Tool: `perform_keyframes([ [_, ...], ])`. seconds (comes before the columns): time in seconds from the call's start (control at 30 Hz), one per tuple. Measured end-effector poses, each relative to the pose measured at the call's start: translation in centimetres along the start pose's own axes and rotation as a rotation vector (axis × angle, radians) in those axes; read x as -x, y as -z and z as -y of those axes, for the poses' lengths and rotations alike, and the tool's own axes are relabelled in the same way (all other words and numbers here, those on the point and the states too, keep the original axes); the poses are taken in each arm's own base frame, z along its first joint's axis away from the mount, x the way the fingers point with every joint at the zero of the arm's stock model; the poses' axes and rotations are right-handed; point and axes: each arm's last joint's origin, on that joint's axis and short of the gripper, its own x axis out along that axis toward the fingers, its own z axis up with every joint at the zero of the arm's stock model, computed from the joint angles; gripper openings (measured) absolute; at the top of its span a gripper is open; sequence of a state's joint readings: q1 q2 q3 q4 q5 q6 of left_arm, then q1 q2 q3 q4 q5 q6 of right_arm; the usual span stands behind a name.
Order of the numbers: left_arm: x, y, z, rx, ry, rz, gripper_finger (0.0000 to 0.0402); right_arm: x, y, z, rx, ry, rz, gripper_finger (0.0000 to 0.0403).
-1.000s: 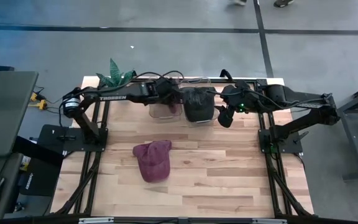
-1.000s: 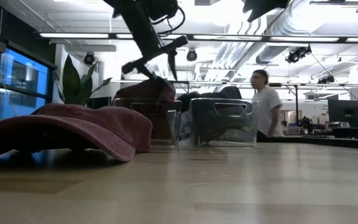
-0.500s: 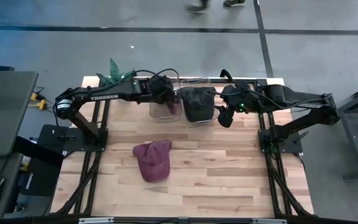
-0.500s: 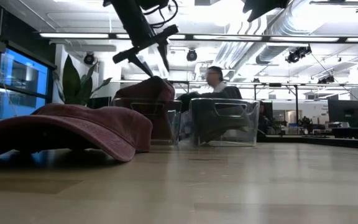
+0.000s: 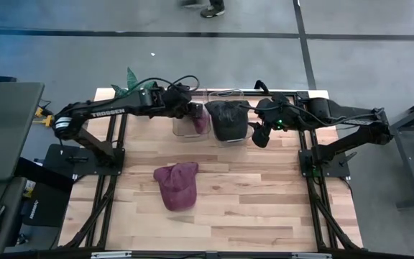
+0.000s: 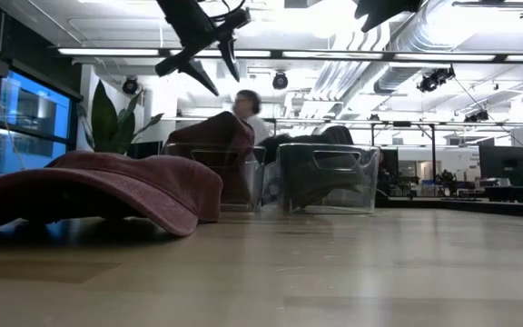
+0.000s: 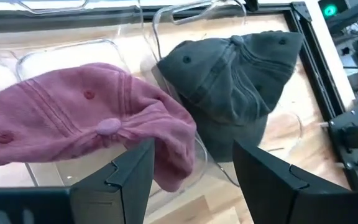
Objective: Pick & Place hat
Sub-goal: Put the dark red cap into the left transparent bin
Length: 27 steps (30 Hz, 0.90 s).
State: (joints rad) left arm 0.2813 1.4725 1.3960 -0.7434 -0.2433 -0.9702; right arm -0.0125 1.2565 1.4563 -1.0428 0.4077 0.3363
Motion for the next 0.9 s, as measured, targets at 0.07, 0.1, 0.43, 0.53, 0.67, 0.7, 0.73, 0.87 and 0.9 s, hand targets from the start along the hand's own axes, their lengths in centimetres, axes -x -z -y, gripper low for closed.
perform_keyframes([
  [0.07, 0.1, 0.0, 0.0, -0.001, 0.009, -0.011, 0.0209, 0.0, 0.0, 0.0, 0.001, -0.007, -0.003, 0.0227],
  [0.1, 0.1, 0.1, 0.0, -0.001, 0.015, -0.022, 0.0209, 0.0, 0.0, 0.0, 0.004, -0.014, -0.005, 0.0227],
  [0.43, 0.9, 0.8, 0.3, -0.082, 0.114, -0.158, 0.0209, 0.0, 0.2, -0.5, 0.108, -0.19, -0.055, 0.0227],
  [0.53, 1.7, 1.5, 0.7, -0.11, 0.145, -0.184, 0.0209, 0.1, 0.2, -0.6, 0.109, -0.21, -0.061, 0.0227],
  [0.67, 2.9, 2.9, 1.2, -0.148, 0.17, -0.217, 0.0209, 0.1, 0.2, -0.6, 0.118, -0.219, -0.062, 0.0227],
  [0.7, 3.3, 3.2, 1.5, -0.144, 0.19, -0.219, 0.0209, 0.1, 0.2, -0.6, 0.123, -0.22, -0.062, 0.0227],
  [0.73, 3.6, 3.6, 1.9, -0.139, 0.205, -0.226, 0.0209, 0.1, 0.2, -0.6, 0.127, -0.22, -0.061, 0.0227],
  [0.87, 5.1, 5.5, 2.1, -0.141, 0.189, -0.25, 0.0209, 0.1, 0.2, -0.6, 0.136, -0.22, -0.061, 0.0227],
  [0.9, 5.5, 5.8, 2.4, -0.136, 0.198, -0.239, 0.0209, 0.1, 0.2, -0.6, 0.136, -0.22, -0.06, 0.0227],
])
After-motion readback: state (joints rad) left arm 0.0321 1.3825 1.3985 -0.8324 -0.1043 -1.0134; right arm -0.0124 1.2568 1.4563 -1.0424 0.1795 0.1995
